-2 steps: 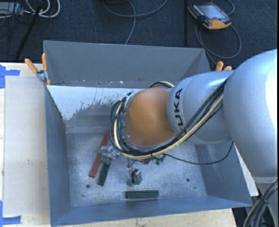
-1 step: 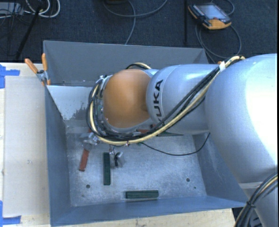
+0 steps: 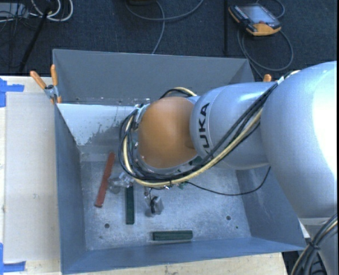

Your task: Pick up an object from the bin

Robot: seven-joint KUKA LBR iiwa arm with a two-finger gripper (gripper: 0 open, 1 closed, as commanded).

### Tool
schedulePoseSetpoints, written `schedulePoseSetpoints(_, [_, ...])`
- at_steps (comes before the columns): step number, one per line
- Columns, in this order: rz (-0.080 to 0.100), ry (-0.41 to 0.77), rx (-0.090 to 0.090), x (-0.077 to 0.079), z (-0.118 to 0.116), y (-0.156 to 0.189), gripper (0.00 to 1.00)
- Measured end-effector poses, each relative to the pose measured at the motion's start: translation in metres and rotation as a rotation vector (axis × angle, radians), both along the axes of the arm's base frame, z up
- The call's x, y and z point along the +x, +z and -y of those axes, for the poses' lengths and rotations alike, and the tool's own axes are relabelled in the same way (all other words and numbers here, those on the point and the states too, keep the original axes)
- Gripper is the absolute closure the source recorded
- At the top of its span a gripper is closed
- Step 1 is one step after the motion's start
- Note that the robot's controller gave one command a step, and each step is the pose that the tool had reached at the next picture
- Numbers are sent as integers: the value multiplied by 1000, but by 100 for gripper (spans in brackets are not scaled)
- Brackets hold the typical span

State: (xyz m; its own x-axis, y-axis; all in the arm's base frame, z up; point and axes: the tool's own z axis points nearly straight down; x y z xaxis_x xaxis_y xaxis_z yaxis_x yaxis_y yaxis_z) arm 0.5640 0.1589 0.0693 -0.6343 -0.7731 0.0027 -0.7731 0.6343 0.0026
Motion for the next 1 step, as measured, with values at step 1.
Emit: schedulePoseSetpoints(1, [3, -2, 2, 2, -1, 0, 100])
